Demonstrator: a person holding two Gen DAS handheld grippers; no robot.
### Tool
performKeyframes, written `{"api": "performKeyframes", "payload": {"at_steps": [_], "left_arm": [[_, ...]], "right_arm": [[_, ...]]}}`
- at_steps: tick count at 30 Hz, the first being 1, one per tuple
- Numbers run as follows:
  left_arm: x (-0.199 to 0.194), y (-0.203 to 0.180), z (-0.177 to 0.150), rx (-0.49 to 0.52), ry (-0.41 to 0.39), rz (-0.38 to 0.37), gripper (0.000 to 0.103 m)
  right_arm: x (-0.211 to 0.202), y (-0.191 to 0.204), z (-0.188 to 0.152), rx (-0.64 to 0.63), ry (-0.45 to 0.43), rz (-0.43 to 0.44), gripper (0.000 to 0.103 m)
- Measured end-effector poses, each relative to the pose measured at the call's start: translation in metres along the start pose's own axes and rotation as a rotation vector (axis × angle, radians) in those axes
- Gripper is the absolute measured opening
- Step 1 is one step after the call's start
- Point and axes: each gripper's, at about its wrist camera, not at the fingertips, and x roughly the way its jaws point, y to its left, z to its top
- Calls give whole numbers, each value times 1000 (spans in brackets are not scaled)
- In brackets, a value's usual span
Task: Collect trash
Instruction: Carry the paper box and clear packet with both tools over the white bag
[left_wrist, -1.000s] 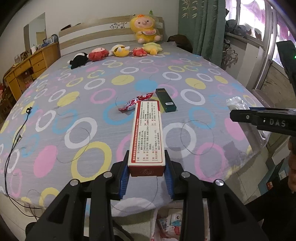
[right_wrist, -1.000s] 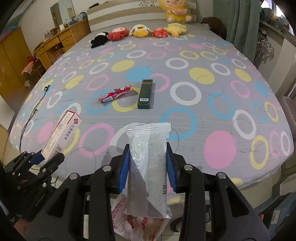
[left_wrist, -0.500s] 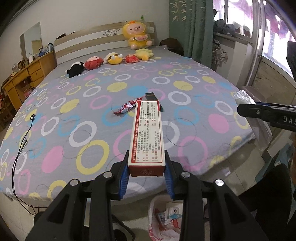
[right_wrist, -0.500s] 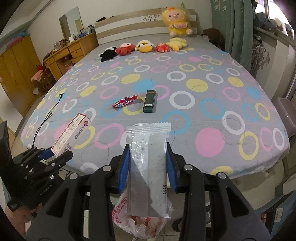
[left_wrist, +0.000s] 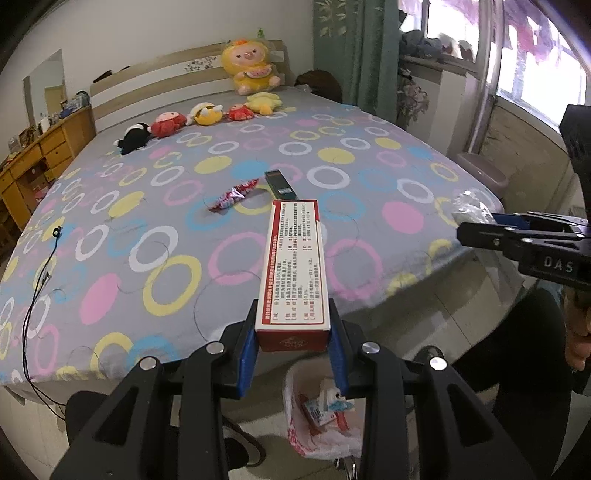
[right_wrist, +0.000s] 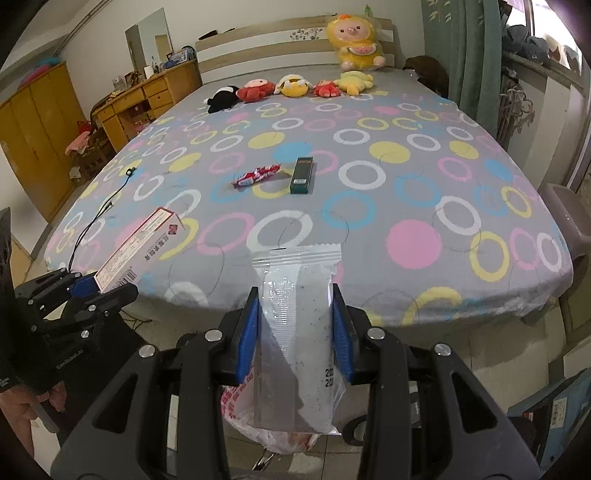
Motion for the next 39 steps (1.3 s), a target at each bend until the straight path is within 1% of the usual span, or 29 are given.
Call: {"api": "performKeyframes", "payload": {"at_steps": [4,10,14,18,23,29,36,39], "left_arm": [[2,-5,-15,11,35,-30,33],[14,-13,-44,19,116,-58,33],[24,-19,-60,20,165,-69,33],[41,-24,-78,6,234,-95,33],[70,-30,-102,-6,333,-121,33],[109,-33,-119,-27,449,-133,33],[144,-40,-125,-39,536,-141,33],[160,-43,-134,-48,582,-146,33]], "right_arm": [[6,4,-16,10,24,7,36],[25,9,-43,5,69,-5,36],[44,9,-62,13,120,0,36],[66,10,-80,16,177,7,36],[90,9,-97,19,241,18,36],[127,8,-114,3,333,13,36],[166,7,-130,-17,423,0,36],[177,9,-133,-28,444,2,36]]}}
